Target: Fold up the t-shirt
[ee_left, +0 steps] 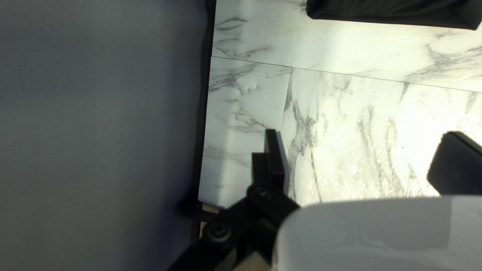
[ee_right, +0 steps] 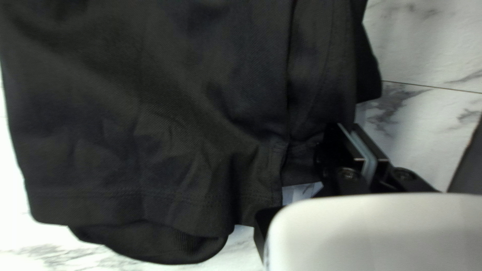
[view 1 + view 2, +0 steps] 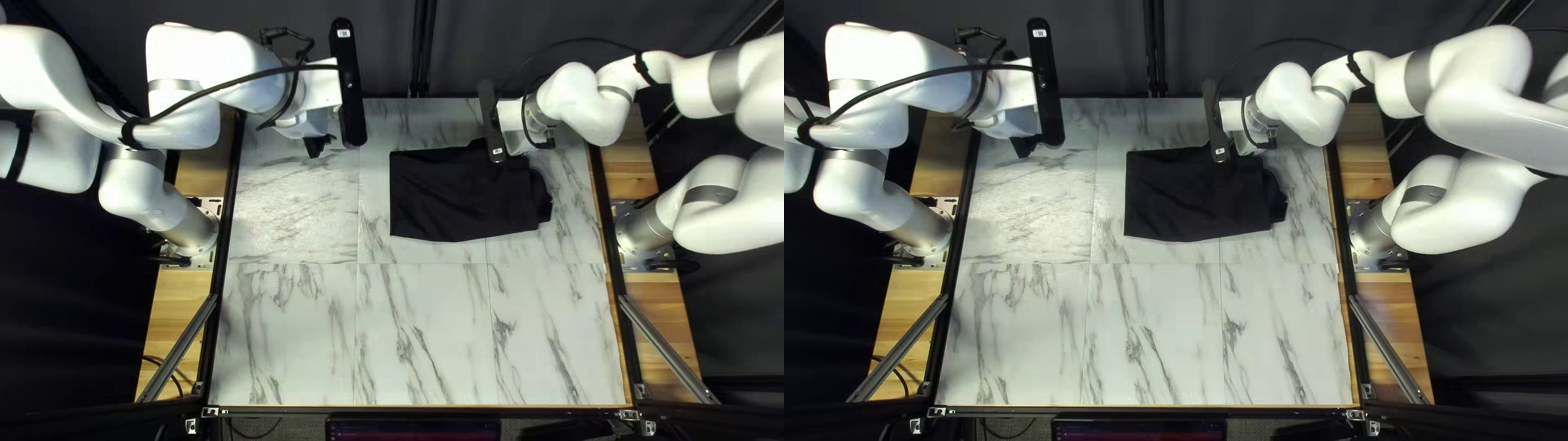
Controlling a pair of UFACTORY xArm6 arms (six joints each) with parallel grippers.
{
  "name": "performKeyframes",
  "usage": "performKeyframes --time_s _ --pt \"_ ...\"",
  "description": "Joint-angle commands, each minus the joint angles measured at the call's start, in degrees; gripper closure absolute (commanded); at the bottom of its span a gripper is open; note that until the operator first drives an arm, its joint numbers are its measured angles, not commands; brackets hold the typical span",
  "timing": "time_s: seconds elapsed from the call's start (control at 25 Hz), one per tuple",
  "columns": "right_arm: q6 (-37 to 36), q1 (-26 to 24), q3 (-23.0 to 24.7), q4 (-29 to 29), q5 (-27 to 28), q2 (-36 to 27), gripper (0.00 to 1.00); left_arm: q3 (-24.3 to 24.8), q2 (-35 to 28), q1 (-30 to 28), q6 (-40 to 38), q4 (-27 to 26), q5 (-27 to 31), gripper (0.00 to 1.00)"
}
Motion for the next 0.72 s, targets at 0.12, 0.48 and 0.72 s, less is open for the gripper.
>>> performKeyframes --time_s 0.12,0.48,0.72 --pt "4.83 2.75 -0.52 -2.25 5.25 -5.48 0.00 0.00 0.00 0.00 0.00 0.00 0.00 0.00" --pt "13.52 7.49 -0.58 -8.66 1.51 -5.37 0.00 0.00 0.00 0.00 0.00 0.00 0.00 0.00" --pt "16.44 5.37 -3.00 -16.08 -7.27 3.26 0.00 0.00 0.00 0.00 0.00 0.00 0.00 0.00"
